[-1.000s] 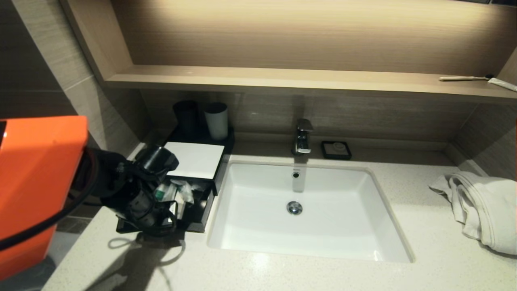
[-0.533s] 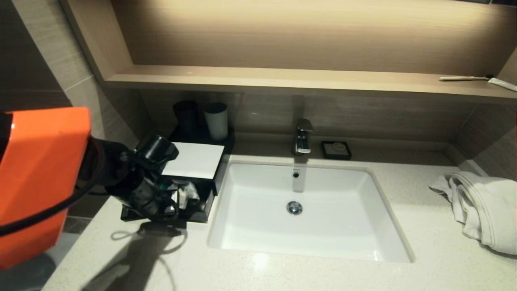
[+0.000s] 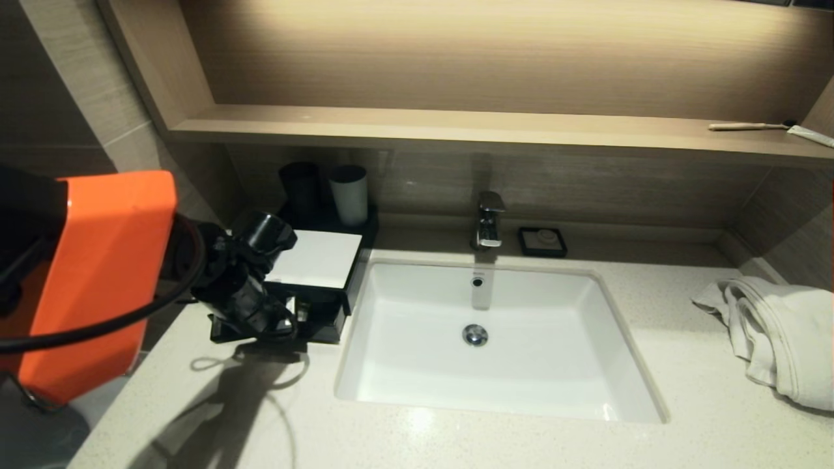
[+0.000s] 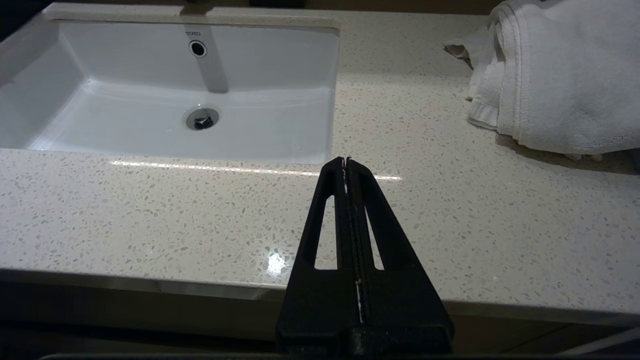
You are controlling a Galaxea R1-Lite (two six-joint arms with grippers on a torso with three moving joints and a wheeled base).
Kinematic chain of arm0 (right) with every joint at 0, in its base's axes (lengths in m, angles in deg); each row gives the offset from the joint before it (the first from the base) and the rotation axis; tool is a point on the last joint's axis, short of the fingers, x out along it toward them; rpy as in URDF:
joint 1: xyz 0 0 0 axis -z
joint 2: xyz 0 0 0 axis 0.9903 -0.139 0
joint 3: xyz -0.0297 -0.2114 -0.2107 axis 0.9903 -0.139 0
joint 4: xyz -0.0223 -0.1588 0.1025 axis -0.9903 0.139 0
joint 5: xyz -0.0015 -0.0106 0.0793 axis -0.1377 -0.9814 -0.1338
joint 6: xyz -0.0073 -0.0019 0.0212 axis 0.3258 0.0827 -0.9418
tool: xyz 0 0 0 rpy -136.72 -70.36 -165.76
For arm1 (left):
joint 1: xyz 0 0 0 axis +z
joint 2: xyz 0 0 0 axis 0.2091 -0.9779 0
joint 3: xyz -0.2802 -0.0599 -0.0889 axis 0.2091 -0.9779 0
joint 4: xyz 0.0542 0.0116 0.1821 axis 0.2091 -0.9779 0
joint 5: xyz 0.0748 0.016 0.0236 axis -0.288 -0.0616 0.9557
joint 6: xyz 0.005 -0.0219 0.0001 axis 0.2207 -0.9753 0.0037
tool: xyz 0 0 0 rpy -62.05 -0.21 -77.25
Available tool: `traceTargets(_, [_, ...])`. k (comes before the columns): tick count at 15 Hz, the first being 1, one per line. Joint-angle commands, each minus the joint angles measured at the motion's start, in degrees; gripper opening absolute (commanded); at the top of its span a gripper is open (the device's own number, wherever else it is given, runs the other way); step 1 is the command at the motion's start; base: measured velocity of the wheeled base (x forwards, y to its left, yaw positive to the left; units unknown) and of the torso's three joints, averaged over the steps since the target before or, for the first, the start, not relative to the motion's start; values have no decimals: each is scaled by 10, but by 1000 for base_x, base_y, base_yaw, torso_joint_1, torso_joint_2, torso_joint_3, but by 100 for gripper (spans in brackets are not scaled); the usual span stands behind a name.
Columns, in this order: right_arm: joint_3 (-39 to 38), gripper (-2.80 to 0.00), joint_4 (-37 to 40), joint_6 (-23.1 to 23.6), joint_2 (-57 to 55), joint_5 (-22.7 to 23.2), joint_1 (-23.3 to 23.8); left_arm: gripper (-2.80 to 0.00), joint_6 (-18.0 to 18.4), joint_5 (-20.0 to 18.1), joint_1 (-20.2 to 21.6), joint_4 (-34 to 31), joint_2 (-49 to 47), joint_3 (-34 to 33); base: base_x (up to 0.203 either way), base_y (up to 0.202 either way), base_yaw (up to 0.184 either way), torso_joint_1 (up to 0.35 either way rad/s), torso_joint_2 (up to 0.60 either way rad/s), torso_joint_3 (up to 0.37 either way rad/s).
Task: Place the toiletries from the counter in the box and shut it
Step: Close the drawer
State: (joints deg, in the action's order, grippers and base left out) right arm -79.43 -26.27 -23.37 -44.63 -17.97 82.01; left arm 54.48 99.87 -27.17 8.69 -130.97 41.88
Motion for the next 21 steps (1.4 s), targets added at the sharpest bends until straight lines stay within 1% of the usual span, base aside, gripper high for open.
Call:
traceTargets(1, [0,-280,0,0,0,0,1,-280,-2,1,4,-2,-11,14,0,0,0,0,0,0])
traceTargets(10, [0,-280,0,0,0,0,0,-280,-1,1,15,-3,-37,63,0,0,0,0,0,0])
traceTargets(21, [0,-280,0,0,0,0,0,-280,-5,0,20,5,-43,88,0,0,0,0,0,0])
